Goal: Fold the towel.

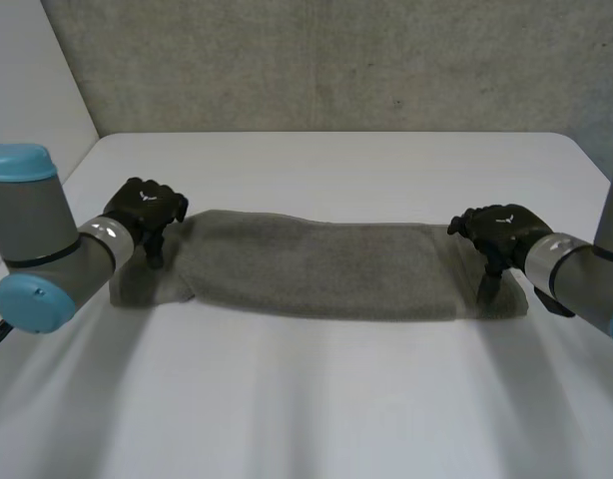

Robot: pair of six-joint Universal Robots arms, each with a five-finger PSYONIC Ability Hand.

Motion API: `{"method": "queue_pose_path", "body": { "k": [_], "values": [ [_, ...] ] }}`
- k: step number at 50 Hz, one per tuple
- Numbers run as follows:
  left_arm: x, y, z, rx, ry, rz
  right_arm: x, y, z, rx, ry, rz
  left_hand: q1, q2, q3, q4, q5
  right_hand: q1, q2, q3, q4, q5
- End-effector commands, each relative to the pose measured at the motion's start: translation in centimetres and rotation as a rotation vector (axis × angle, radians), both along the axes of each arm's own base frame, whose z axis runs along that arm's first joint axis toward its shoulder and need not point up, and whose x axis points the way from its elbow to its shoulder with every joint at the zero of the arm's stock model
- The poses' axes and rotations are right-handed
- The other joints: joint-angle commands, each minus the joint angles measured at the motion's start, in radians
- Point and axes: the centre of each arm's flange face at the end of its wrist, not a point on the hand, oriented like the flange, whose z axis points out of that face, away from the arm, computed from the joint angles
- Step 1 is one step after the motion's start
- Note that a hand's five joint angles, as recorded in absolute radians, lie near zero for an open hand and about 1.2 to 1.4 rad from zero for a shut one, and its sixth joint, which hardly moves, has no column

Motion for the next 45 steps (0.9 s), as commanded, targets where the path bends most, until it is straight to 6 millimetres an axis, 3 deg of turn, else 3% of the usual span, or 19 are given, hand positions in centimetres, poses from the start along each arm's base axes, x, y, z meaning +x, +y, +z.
{"method": "queue_pose_path", "body": {
  "k": [1, 5, 14, 16, 22, 24, 26, 35, 45],
  "values": [
    [1.8, 1.2, -0.8, 0.059, -0.007, 0.035, -1.2, 1.8, -0.6, -0.043, 0.01, 0.003, -0.075, -0.068, -0.062, -0.075, -0.227, 0.012, -0.001, -0.003, -0.013, 0.008],
    [2.4, 1.8, -1.3, 0.084, -0.01, 0.051, -1.5, 2.6, -1.9, -0.083, 0.076, 0.021, 0.083, 0.091, 0.096, 0.083, -0.069, 0.123, 0.11, 0.108, 0.098, 0.119],
    [2.7, 2.8, -2.2, 0.125, -0.016, 0.054, -1.8, 2.6, -3.9, -0.106, 0.117, 0.014, 0.11, 0.117, 0.123, 0.11, -0.042, 0.305, 0.292, 0.29, 0.28, 0.301],
    [2.7, 2.9, -2.3, 0.125, -0.017, 0.056, -1.8, 2.2, -4.6, -0.112, 0.127, 0.009, 0.107, 0.114, 0.12, 0.107, -0.045, 0.48, 0.467, 0.466, 0.456, 0.477],
    [2.7, 2.8, -2.5, 0.107, -0.014, 0.057, -2.1, 1.5, -4.9, -0.127, 0.145, -0.005, 0.107, 0.114, 0.12, 0.107, -0.045, 0.716, 0.703, 0.701, 0.691, 0.712],
    [2.6, 2.8, -2.6, 0.099, -0.013, 0.054, -2.5, 1.0, -5.0, -0.139, 0.161, -0.029, 0.107, 0.114, 0.12, 0.107, -0.045, 1.096, 1.083, 1.081, 1.071, 1.092],
    [2.6, 2.8, -2.6, 0.096, -0.013, 0.054, -2.9, 0.6, -4.9, -0.156, 0.167, -0.049, 0.107, 0.114, 0.12, 0.107, -0.045, 1.161, 1.148, 1.146, 1.136, 1.157],
    [2.4, 2.9, -2.6, 0.094, -0.014, 0.049, -5.3, -1.8, -3.8, -0.271, 0.234, -0.165, 0.104, 0.112, 0.117, 0.104, -0.048, 1.162, 1.148, 1.147, 1.137, 1.158],
    [2.2, 3.4, -2.8, 0.108, -0.016, 0.045, -5.9, -1.8, -4.3, -0.255, 0.272, -0.164, 0.101, 0.109, 0.114, 0.101, -0.051, 1.162, 1.148, 1.147, 1.137, 1.158]
  ]
}}
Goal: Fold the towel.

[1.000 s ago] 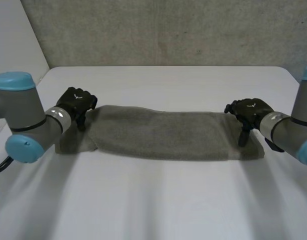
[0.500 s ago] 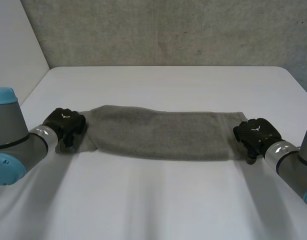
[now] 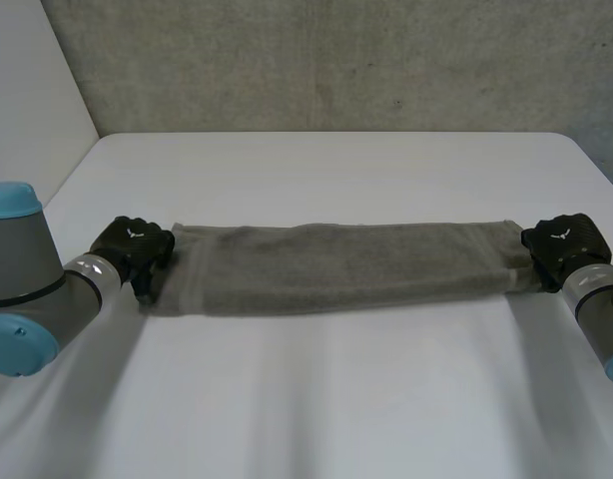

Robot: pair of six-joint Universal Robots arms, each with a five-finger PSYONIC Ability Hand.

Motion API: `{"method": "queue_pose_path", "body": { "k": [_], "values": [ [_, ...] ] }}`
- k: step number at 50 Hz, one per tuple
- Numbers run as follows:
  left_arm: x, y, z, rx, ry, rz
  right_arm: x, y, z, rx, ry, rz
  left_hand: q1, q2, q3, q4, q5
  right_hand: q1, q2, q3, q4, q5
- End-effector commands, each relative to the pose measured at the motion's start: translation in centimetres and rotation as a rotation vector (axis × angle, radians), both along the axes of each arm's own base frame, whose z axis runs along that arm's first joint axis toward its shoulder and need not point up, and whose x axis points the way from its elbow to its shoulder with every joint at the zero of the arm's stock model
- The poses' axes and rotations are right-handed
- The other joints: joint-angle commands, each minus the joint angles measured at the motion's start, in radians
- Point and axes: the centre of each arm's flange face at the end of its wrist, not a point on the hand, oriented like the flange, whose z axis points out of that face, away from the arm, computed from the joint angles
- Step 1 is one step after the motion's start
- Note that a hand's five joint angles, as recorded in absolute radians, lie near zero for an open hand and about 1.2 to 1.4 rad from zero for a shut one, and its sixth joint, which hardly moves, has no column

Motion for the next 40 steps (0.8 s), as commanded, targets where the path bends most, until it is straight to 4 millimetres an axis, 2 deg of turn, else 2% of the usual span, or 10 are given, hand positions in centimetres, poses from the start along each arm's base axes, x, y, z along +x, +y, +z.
{"method": "queue_pose_path", "body": {
  "k": [1, 10, 17, 20, 28, 30, 31, 33, 36, 40],
  "values": [
    [-0.1, 0.5, -0.3, 0.016, -0.002, -0.005, -0.2, 0.1, -0.4, 0.021, 0.019, -0.002, -0.097, -0.096, -0.095, -0.096, -0.268, 0.08, 0.092, 0.062, 0.054, 0.065],
    [-0.4, 0.7, 2.0, -0.036, 0.029, 0.0, -1.1, -0.9, 0.5, 0.003, 0.025, -0.024, -0.138, -0.137, -0.136, -0.137, -0.309, 0.08, 0.092, 0.062, 0.054, 0.065],
    [-0.4, 0.8, 6.1, -0.111, 0.154, 0.03, -7.7, -4.3, 3.1, 0.006, 0.129, -0.173, -0.232, -0.231, -0.23, -0.231, -0.403, 0.08, 0.092, 0.062, 0.054, 0.065],
    [-0.4, 0.8, 6.7, -0.12, 0.177, 0.035, -7.7, -4.7, 3.9, -0.012, 0.149, -0.169, -0.238, -0.237, -0.236, -0.237, -0.409, 0.08, 0.092, 0.062, 0.054, 0.065],
    [-0.7, 0.7, 8.5, -0.158, 0.226, 0.038, 0.4, -3.7, 10.3, -0.222, 0.119, -0.02, -0.256, -0.255, -0.254, -0.254, -0.426, 0.08, 0.092, 0.062, 0.054, 0.065],
    [-1.3, 0.9, 8.8, -0.168, 0.234, 0.023, 5.6, -1.5, 12.1, -0.282, 0.07, 0.109, -0.262, -0.261, -0.26, -0.26, -0.432, 0.08, 0.092, 0.062, 0.054, 0.065],
    [-1.3, 0.9, 8.8, -0.168, 0.234, 0.023, 5.7, -1.4, 12.1, -0.282, 0.07, 0.11, -0.262, -0.261, -0.26, -0.26, -0.432, 0.08, 0.092, 0.062, 0.054, 0.065],
    [-2.0, 1.2, 9.0, -0.172, 0.236, 0.005, 11.7, 1.7, 11.8, -0.307, 0.046, 0.276, -0.265, -0.264, -0.263, -0.263, -0.435, 0.08, 0.092, 0.062, 0.054, 0.065],
    [-2.5, 1.5, 9.0, -0.173, 0.239, -0.009, 16.9, 4.9, 10.0, -0.306, 0.024, 0.425, -0.265, -0.264, -0.263, -0.263, -0.435, 0.08, 0.092, 0.062, 0.054, 0.065],
    [-2.9, 1.9, 8.9, -0.168, 0.239, -0.022, 20.8, 8.3, 7.8, -0.298, 0.007, 0.571, -0.265, -0.264, -0.263, -0.263, -0.435, 0.08, 0.092, 0.062, 0.054, 0.065]
  ]
}}
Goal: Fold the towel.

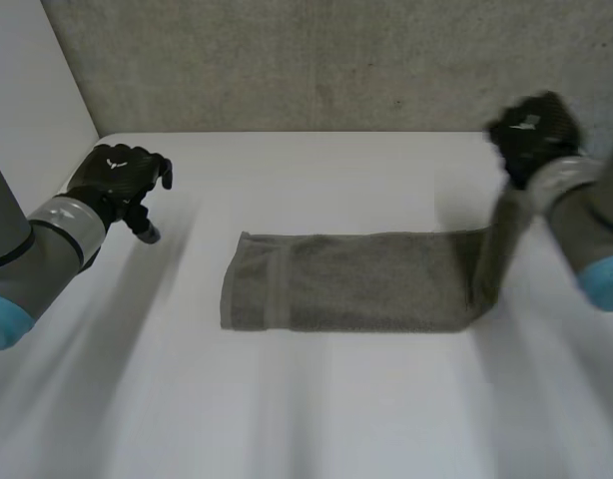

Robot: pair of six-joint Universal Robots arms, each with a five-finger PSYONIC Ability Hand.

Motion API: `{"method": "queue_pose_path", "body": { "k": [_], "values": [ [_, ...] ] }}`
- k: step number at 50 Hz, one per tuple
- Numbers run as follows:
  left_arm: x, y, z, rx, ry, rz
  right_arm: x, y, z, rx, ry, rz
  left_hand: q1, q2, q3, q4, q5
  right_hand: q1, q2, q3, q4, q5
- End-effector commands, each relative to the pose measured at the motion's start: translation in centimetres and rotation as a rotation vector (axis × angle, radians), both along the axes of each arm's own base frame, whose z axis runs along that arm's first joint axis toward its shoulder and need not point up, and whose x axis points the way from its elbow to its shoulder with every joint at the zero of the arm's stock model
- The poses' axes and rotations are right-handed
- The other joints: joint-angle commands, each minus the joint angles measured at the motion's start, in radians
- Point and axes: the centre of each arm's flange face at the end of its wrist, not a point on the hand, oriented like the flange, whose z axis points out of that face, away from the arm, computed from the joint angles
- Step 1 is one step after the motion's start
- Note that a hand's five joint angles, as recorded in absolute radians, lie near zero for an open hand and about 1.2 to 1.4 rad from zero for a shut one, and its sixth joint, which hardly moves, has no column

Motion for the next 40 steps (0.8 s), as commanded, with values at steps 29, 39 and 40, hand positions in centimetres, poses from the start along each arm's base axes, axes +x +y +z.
{"method": "queue_pose_path", "body": {
  "k": [29, 39, 40],
  "values": [
    [-6.5, 3.5, -0.6, -0.045, 0.022, -0.19, 6.8, 8.7, -4.4, 0.27, -0.247, 0.353, -0.098, -0.091, -0.087, -0.101, -0.251, -1.148, -1.134, -1.164, -1.168, -1.157],
    [-11.6, 7.3, -4.3, 0.028, -0.017, -0.354, 2.0, 9.1, -8.3, 0.448, -0.215, 0.217, -0.086, -0.08, -0.075, -0.09, -0.239, -1.057, -1.043, -1.073, -1.077, -1.065],
    [-11.6, 7.3, -4.3, 0.028, -0.017, -0.355, 2.0, 9.1, -8.3, 0.448, -0.215, 0.217, -0.086, -0.08, -0.075, -0.09, -0.239, -1.056, -1.042, -1.072, -1.076, -1.064]
  ]
}}
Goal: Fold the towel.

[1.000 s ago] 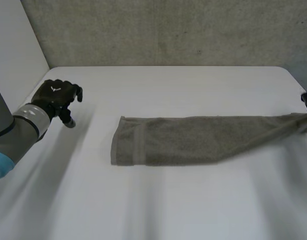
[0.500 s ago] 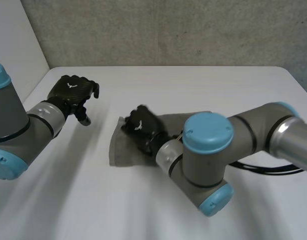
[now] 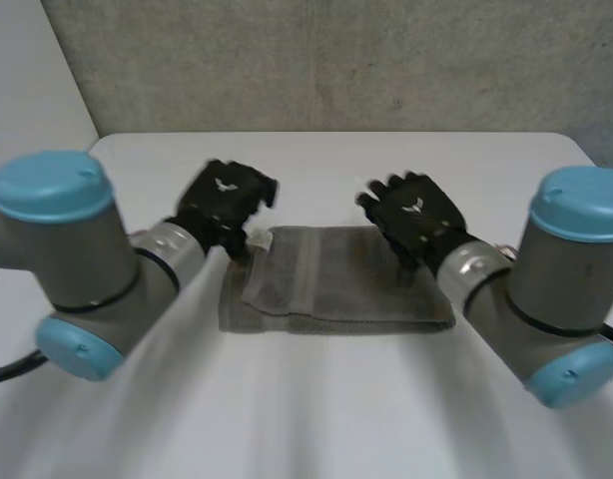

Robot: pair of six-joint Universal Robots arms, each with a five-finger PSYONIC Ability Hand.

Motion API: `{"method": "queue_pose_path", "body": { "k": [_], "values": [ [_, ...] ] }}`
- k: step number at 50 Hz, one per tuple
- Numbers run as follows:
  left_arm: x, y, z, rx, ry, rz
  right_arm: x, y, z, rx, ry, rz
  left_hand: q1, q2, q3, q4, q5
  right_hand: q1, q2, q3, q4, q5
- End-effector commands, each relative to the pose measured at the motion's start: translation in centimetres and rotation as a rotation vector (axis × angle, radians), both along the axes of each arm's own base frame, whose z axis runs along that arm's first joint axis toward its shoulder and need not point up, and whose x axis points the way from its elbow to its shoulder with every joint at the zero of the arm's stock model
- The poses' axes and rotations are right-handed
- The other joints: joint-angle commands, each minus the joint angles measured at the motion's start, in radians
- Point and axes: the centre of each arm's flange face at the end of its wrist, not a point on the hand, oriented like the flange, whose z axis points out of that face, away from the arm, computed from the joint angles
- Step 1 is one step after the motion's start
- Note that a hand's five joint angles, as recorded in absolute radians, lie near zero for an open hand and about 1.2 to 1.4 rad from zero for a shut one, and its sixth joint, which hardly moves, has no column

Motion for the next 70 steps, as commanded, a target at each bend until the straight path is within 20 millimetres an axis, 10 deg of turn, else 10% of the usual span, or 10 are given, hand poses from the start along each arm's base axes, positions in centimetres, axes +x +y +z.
{"method": "queue_pose_path", "body": {
  "k": [1, 28, 39, 70],
  "values": [
    [-2.7, 2.1, -2.9, 0.05, -0.041, -0.087, -2.9, 0.9, -3.4, 0.133, 0.059, -0.054, -0.085, -0.08, -0.072, -0.09, -0.238, 0.072, 0.057, 0.055, 0.045, 0.067],
    [-1.5, 1.7, -4.3, 0.089, -0.064, -0.006, -5.7, -1.2, -7.0, 0.138, 0.183, -0.209, -0.085, -0.08, -0.072, -0.09, -0.238, 0.865, 0.85, 0.847, 0.838, 0.86],
    [-0.5, 1.6, -4.1, 0.098, -0.065, 0.017, -5.9, -1.0, -7.3, 0.146, 0.191, -0.217, -0.085, -0.08, -0.072, -0.09, -0.238, 0.214, 0.199, 0.196, 0.186, 0.208],
    [-0.1, 1.7, -4.2, 0.105, -0.066, 0.022, -5.5, -1.2, -7.3, 0.22, 0.007, -0.225, -0.085, -0.08, -0.072, -0.09, -0.238, 0.416, 0.401, 0.399, 0.389, 0.411]
  ]
}}
